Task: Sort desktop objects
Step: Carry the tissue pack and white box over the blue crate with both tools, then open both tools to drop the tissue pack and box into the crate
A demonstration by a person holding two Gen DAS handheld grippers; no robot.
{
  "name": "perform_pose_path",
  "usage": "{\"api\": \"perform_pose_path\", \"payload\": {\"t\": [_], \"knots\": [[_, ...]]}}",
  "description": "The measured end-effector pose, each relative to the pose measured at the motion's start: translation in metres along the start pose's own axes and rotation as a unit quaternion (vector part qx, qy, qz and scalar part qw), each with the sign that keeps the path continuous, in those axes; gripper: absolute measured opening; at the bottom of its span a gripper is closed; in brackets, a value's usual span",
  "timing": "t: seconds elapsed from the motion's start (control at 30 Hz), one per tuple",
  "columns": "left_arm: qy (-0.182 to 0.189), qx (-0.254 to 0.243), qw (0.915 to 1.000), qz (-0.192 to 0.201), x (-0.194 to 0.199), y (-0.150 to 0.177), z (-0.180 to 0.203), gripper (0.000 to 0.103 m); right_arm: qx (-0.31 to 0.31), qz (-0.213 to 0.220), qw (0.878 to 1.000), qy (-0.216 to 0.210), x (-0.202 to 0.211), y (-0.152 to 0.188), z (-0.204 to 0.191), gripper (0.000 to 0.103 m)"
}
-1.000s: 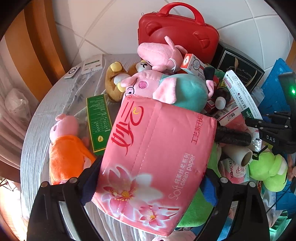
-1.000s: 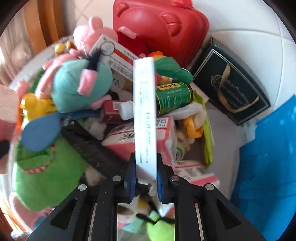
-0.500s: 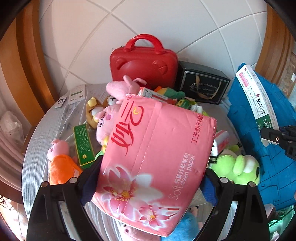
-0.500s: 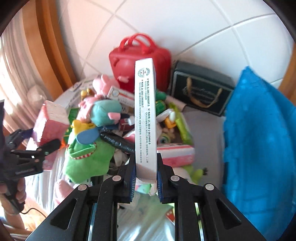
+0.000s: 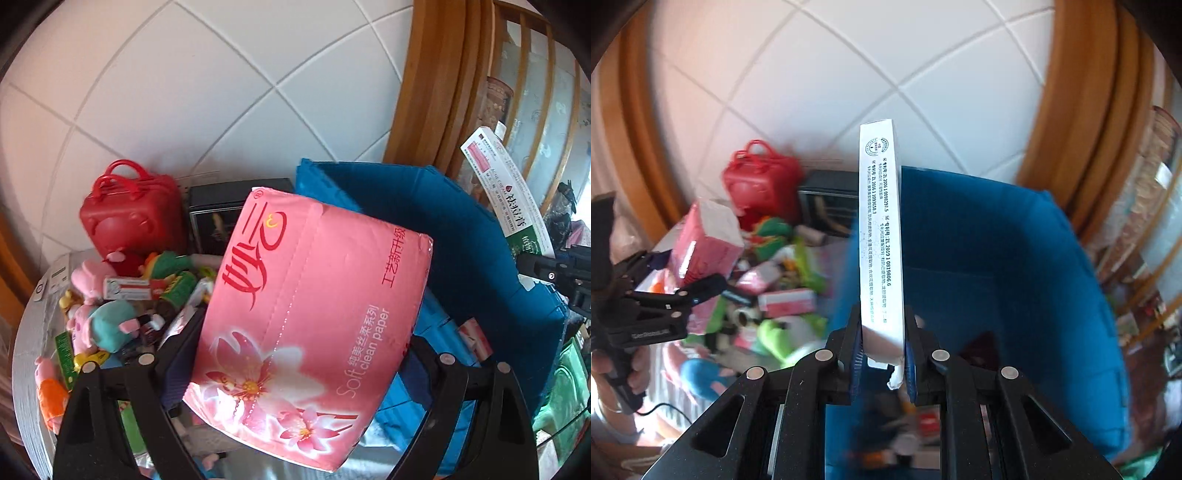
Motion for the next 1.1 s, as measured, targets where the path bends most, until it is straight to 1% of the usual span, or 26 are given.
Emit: {"api": "perform_pose_path", "payload": {"t": [0.1, 0.17, 0.23, 0.3, 0.33, 0.37, 0.4, 0.47, 0.5, 0.63, 0.73, 0.9, 1.0, 1.1], "knots": [[0.009, -0.013, 0.9998, -0.012, -0.009, -0.021, 0.064, 0.092, -0.02, -0.021, 0.999, 0.024, 0.001, 0.006, 0.063, 0.018], [0.012, -0.022, 0.9993, -0.028, -0.021, -0.035, 0.104, 0.092, -0.031, -0.039, 0.998, 0.029, -0.005, 0.014, 0.101, 0.018], [0.016, -0.032, 0.998, -0.052, -0.036, -0.046, 0.141, 0.092, -0.044, -0.058, 0.997, 0.027, -0.015, 0.021, 0.138, 0.018], [0.011, -0.044, 0.9964, -0.072, -0.053, -0.054, 0.172, 0.092, -0.062, -0.077, 0.995, 0.018, -0.027, 0.028, 0.168, 0.018], [0.002, -0.053, 0.9953, -0.081, -0.062, -0.055, 0.186, 0.092, -0.072, -0.085, 0.994, 0.015, -0.032, 0.032, 0.183, 0.018], [-0.021, -0.067, 0.9941, -0.082, -0.071, -0.058, 0.199, 0.092, -0.084, -0.095, 0.992, 0.011, -0.04, 0.035, 0.197, 0.018], [-0.027, -0.077, 0.9925, -0.091, -0.079, -0.058, 0.211, 0.092, -0.097, -0.105, 0.99, 0.005, -0.049, 0.039, 0.21, 0.018], [-0.027, -0.086, 0.988, -0.126, -0.1, -0.054, 0.231, 0.092, -0.112, -0.122, 0.986, -0.003, -0.065, 0.046, 0.232, 0.018], [-0.03, -0.094, 0.9859, -0.136, -0.109, -0.052, 0.24, 0.092, -0.118, -0.13, 0.984, -0.005, -0.073, 0.05, 0.241, 0.018], [-0.056, -0.126, 0.9803, -0.142, -0.141, -0.048, 0.262, 0.092, -0.137, -0.153, 0.979, -0.011, -0.101, 0.064, 0.266, 0.018], [-0.062, -0.138, 0.9768, -0.152, -0.158, -0.044, 0.269, 0.092, -0.14, -0.166, 0.976, -0.011, -0.116, 0.069, 0.274, 0.019], [-0.087, -0.149, 0.9724, -0.158, -0.176, -0.046, 0.277, 0.093, -0.147, -0.184, 0.972, -0.011, -0.138, 0.074, 0.281, 0.019], [-0.08, -0.15, 0.9717, -0.164, -0.183, -0.044, 0.282, 0.094, -0.149, -0.193, 0.97, -0.009, -0.149, 0.076, 0.285, 0.019], [-0.056, -0.132, 0.9747, -0.171, -0.187, -0.046, 0.285, 0.094, -0.156, -0.204, 0.967, -0.005, -0.158, 0.08, 0.289, 0.02]]}}
Point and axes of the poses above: each gripper's, at about its wrist camera, not at the fingertips, and x roughly against the way its jaws point, z to its right, y to its underside, the point moved 8 cm from there along -x, roughly the way its jaws point, and after that the axes turned 14 degrees about -y, right-handed, at the moved point
